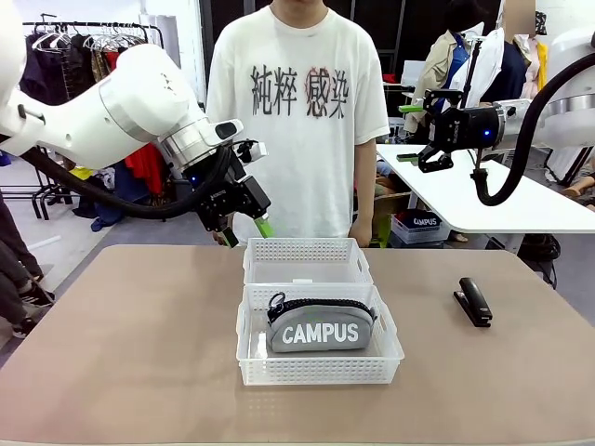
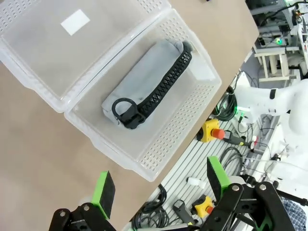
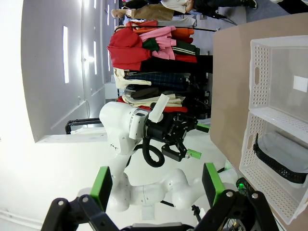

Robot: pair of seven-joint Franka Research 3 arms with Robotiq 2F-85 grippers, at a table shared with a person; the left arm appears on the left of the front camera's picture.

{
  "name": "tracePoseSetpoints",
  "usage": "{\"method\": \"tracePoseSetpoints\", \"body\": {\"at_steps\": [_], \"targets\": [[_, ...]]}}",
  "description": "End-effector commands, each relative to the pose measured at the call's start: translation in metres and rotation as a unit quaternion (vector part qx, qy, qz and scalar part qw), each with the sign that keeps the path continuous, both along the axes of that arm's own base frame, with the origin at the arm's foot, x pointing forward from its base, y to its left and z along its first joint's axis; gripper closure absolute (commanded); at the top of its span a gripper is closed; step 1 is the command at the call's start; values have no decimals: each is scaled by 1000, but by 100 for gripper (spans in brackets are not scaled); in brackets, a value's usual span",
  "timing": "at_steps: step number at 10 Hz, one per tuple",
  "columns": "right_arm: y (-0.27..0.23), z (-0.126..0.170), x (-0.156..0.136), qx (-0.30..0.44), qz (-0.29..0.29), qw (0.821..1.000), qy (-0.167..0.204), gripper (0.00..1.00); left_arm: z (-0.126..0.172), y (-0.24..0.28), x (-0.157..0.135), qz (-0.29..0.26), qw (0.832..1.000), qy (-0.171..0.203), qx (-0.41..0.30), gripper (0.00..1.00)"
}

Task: Distribute items into two baskets.
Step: Pick up the Stapler that the person points to.

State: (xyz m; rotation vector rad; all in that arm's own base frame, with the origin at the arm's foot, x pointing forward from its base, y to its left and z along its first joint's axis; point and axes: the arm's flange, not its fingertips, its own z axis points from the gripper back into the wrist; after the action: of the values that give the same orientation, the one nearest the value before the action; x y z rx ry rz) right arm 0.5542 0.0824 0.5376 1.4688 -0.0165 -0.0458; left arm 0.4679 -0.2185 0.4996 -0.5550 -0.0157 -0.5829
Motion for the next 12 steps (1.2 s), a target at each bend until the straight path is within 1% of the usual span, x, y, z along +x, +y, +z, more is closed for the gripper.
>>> {"method": "tracePoseSetpoints", "body": {"at_steps": [1, 2, 3, 4, 5, 6, 7, 9, 10, 11, 12], "targets": [[1, 3, 0, -1, -4, 1000, -3, 0, 2, -1, 0, 8, 1000, 4, -7, 0], [1, 3, 0, -1, -4, 1000, -3, 0, 0, 0, 0, 0, 1000, 0, 0, 0], [1, 3, 0, -1, -4, 1000, -3, 0, 10, 16, 9, 27, 998, 37, -46, 0], [1, 3, 0, -1, -4, 1000, -3, 0, 21, 32, 18, 77, 992, 60, -75, 0], [1, 3, 0, -1, -4, 1000, -3, 0, 35, 54, 27, 117, 985, 63, -109, 0], [1, 3, 0, -1, -4, 1000, -3, 0, 44, 69, 32, 153, 978, 61, -124, 0], [1, 3, 0, -1, -4, 1000, -3, 0, 53, 86, 37, 193, 969, 65, -141, 0], [1, 3, 0, -1, -4, 1000, -3, 0, 64, 113, 46, 264, 946, 87, -169, 0], [1, 3, 0, -1, -4, 1000, -3, 0, 64, 124, 53, 283, 937, 103, -177, 0], [1, 3, 0, -1, -4, 1000, -3, 0, 63, 137, 57, 320, 920, 115, -194, 0], [1, 3, 0, -1, -4, 1000, -3, 0, 64, 149, 60, 334, 908, 125, -221, 0]]}}
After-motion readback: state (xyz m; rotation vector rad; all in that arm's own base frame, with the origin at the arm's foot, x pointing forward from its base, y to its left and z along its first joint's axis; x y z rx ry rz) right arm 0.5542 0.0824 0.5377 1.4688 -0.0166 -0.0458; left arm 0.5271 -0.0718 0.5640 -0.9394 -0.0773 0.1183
